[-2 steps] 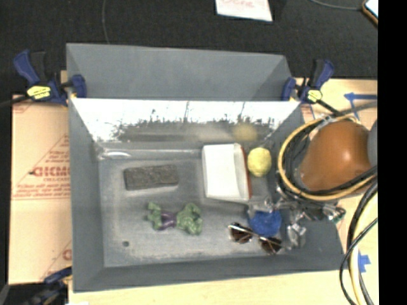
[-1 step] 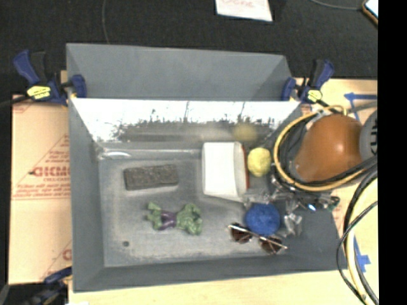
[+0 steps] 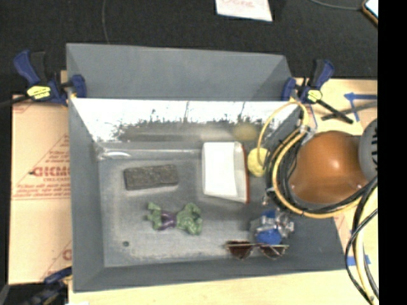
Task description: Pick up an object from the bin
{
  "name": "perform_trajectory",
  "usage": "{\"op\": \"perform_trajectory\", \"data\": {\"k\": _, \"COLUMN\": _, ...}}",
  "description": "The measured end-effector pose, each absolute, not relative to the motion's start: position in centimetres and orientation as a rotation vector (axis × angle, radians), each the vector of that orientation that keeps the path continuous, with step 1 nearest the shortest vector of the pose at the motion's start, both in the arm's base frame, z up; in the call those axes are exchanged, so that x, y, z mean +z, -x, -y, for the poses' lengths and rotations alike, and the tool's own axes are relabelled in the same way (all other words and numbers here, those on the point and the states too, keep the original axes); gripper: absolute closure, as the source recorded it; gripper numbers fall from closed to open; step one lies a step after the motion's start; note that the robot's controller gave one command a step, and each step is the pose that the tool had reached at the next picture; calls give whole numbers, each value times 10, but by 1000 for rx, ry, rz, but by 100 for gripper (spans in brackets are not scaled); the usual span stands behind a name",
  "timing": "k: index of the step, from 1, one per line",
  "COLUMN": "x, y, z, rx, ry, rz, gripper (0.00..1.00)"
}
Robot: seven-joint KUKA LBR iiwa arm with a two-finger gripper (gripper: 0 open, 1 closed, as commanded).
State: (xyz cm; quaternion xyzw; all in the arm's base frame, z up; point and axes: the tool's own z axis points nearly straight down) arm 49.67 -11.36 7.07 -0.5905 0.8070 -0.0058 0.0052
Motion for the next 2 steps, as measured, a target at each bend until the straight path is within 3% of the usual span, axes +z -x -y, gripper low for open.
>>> {"op": "perform_trajectory", "data": {"k": 2, "x": 80, "y": -496, "z": 114, "rx": -16, "ry": 1847, "rz": -2530, "gripper": 100}}
